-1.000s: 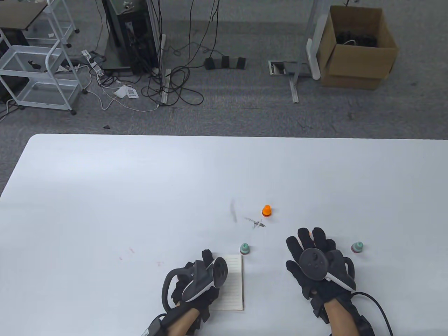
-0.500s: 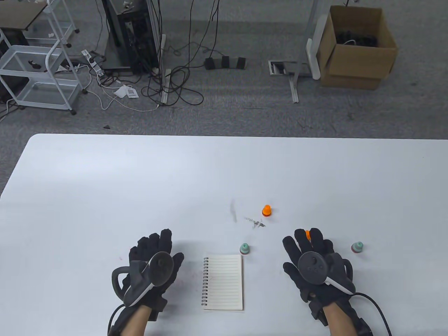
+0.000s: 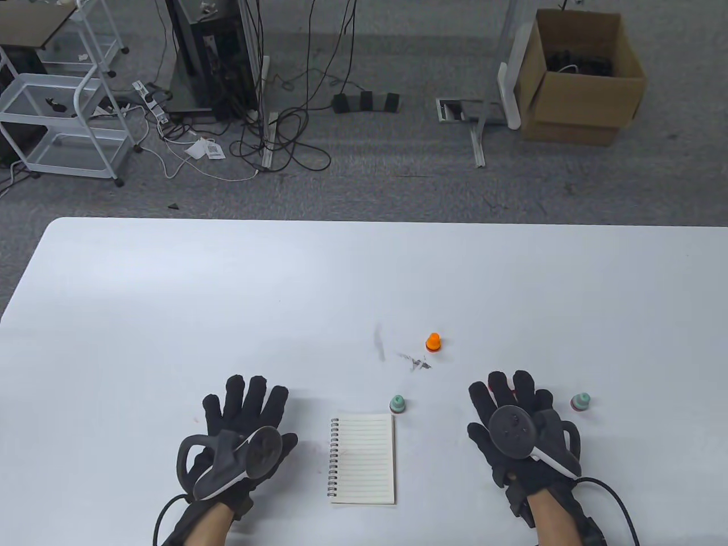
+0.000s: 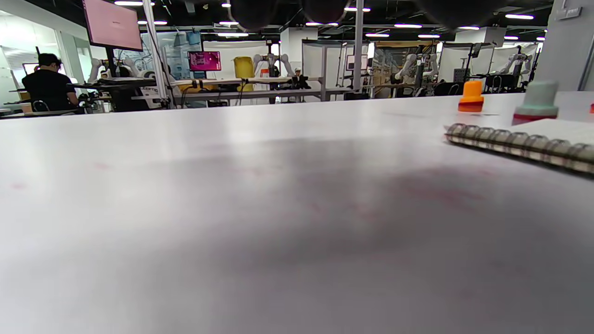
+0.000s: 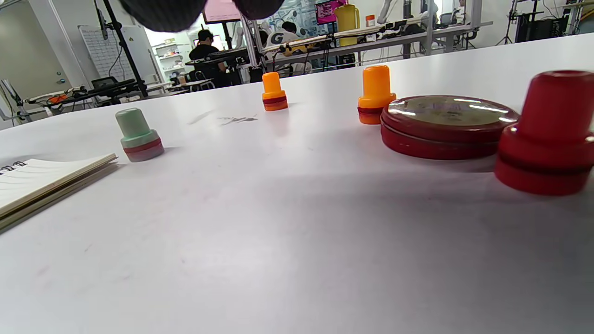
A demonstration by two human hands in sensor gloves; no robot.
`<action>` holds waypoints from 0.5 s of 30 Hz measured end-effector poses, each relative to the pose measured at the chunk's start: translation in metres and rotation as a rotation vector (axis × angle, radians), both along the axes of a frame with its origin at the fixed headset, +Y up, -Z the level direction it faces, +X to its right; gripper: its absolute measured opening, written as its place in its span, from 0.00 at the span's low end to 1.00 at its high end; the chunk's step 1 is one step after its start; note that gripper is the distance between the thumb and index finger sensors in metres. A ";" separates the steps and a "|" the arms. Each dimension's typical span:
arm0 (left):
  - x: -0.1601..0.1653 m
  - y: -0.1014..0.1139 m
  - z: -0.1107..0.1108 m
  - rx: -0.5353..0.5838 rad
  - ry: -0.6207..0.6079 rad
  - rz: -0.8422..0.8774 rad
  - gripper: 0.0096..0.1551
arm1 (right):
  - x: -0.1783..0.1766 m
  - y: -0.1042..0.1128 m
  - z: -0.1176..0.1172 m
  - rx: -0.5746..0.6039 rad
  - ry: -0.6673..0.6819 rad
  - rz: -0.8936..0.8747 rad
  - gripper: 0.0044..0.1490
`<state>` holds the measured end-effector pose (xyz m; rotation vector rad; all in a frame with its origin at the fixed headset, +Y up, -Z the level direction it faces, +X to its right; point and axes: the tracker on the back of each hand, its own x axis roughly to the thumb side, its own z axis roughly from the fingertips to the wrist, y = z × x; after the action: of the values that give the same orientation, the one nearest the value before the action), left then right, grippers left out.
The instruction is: Stamp reward stamp onto notebook
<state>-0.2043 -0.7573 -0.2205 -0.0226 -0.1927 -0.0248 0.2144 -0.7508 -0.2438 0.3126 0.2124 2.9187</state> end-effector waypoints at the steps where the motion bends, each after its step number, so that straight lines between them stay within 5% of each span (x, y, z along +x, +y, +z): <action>1: 0.000 0.000 0.000 -0.004 -0.002 0.004 0.50 | 0.000 0.000 0.000 -0.002 0.000 0.000 0.46; 6: 0.001 0.000 0.002 -0.006 -0.020 0.014 0.49 | 0.005 0.008 0.004 0.027 -0.024 -0.067 0.46; 15: -0.005 0.020 0.019 0.170 -0.036 0.111 0.45 | 0.018 0.045 -0.002 0.059 -0.071 -0.132 0.46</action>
<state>-0.2090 -0.7374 -0.2011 0.1578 -0.2272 0.0691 0.2320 -0.7057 -0.2460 0.2225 0.0918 2.8033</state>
